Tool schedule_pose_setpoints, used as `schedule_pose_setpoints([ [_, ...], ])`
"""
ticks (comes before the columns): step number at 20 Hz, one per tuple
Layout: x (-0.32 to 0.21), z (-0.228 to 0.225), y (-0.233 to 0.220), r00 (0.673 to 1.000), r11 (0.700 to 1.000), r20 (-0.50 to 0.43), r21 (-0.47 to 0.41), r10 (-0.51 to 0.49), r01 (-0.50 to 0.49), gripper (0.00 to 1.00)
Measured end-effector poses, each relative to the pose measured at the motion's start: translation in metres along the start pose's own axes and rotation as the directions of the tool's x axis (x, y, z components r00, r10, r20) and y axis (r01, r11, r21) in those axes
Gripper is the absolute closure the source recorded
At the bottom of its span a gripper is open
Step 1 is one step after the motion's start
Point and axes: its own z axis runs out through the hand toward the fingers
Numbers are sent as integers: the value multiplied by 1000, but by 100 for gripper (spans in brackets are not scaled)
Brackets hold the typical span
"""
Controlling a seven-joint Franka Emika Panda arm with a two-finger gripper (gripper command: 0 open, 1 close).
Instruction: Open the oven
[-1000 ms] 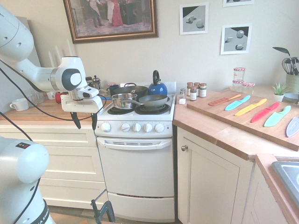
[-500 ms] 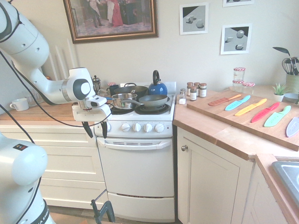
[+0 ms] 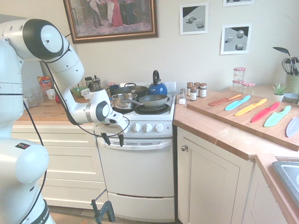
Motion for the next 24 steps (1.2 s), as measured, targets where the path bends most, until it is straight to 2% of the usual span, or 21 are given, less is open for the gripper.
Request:
schedule_pose_setpoints([
  [3, 10, 29, -8, 1000, 1000, 9, -17, 7, -7, 0],
  [8, 22, 33, -24, 999, 999, 1, 15, 39, -39, 0],
  [17, 42, 76, -12, 1000, 1000, -15, 13, -26, 26, 0],
  [21, 60, 83, 16, 999, 999, -19, 8, -44, 45, 0],
  [24, 63, 94, 78, 999, 997, 6, -49, -52, 53, 0],
])
